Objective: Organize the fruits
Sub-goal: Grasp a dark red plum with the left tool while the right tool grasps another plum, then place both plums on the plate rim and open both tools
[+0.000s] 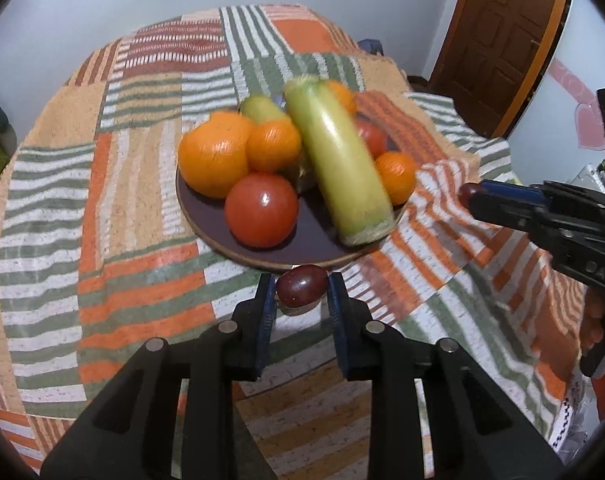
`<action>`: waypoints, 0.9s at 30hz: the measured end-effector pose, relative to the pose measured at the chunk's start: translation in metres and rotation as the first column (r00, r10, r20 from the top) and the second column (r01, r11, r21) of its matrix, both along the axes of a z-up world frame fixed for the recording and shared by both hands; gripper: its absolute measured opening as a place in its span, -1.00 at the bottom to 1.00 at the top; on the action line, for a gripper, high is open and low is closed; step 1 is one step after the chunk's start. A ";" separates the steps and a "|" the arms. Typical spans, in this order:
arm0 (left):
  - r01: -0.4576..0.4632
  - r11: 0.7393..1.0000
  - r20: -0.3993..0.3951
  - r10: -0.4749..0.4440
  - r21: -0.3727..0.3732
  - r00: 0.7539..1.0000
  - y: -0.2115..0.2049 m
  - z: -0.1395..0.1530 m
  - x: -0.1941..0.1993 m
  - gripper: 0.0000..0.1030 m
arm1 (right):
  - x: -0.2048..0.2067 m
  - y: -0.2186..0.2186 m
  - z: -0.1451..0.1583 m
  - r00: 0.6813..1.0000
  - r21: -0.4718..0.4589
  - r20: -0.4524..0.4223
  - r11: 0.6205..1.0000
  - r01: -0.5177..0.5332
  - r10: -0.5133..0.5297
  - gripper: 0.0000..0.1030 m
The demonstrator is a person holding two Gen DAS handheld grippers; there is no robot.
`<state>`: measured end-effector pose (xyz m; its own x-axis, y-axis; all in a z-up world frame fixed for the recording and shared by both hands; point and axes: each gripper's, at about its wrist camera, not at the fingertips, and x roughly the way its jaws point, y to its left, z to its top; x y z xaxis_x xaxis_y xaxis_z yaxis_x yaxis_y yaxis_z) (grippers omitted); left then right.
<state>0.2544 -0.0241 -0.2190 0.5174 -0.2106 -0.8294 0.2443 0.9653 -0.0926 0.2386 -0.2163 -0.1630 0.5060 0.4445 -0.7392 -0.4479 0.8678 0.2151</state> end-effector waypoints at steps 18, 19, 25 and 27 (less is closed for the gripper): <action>-0.034 0.999 0.003 0.034 -0.029 0.999 -0.008 -0.004 0.025 -0.49 | 0.053 0.009 -0.012 1.000 -0.002 0.000 1.000 0.012 -0.012 -0.61; -0.036 0.999 0.000 0.036 -0.032 0.999 -0.008 -0.005 0.026 -0.49 | 0.054 0.009 -0.013 1.000 -0.005 -0.003 1.000 0.011 -0.011 -0.61; -0.032 0.999 0.000 0.033 -0.033 0.999 -0.007 -0.006 0.026 -0.47 | 0.059 0.010 -0.018 1.000 0.000 -0.019 1.000 0.010 -0.010 -0.60; -0.034 0.999 -0.002 0.034 -0.030 0.999 -0.007 -0.006 0.026 -0.46 | 0.058 0.010 -0.017 1.000 -0.001 -0.024 1.000 0.011 -0.011 -0.60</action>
